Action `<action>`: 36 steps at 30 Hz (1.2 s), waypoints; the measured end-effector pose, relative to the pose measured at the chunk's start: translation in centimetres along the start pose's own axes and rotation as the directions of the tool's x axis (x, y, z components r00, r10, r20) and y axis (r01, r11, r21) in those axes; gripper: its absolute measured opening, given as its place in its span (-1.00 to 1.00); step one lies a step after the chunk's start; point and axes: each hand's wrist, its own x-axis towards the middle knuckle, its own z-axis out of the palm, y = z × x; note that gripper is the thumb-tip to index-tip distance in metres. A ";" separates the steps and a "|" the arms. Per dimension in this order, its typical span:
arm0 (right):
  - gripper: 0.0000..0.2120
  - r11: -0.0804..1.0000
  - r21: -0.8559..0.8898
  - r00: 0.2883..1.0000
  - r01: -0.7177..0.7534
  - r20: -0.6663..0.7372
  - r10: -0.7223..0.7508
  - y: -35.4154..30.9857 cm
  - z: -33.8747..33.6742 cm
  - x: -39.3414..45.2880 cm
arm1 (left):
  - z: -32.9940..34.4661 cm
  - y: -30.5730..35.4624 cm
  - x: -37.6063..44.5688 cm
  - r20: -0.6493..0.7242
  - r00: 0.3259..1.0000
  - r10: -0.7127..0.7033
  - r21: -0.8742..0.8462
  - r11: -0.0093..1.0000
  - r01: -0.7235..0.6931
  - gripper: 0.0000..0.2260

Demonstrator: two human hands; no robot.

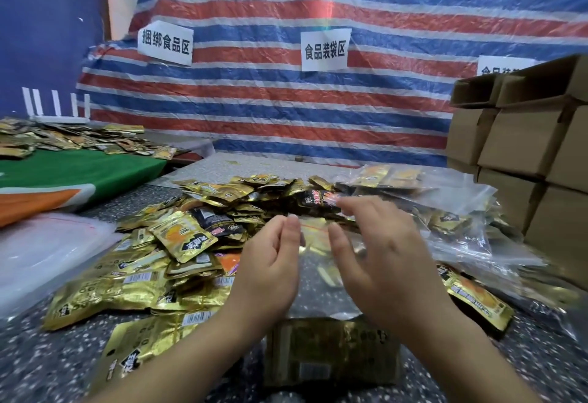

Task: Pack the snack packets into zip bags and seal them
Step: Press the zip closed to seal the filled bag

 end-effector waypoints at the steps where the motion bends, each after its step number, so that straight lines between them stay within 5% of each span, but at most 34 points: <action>1: -0.59 1.000 -0.024 0.997 0.017 0.077 -0.015 -0.5 0.1 0.2 | 0.0 0.0 0.0 -0.008 1.000 0.003 0.001 1.000 -0.003 -0.62; 7: -0.79 0.978 0.132 0.868 -0.160 0.491 0.075 -0.6 0.3 3.1 | -0.1 -0.3 0.1 -0.016 0.998 0.054 0.027 0.998 -0.054 -0.66; 19: -0.86 0.912 0.337 0.903 -0.235 0.422 0.077 -0.7 1.0 3.1 | -0.6 -0.4 0.4 -0.038 0.996 0.075 0.006 0.997 -0.075 -0.78; 36: -0.87 0.941 0.232 0.902 -0.244 0.412 0.133 -1.2 1.1 3.4 | -0.7 0.0 0.3 -0.023 0.987 0.158 0.180 0.972 -0.152 -0.81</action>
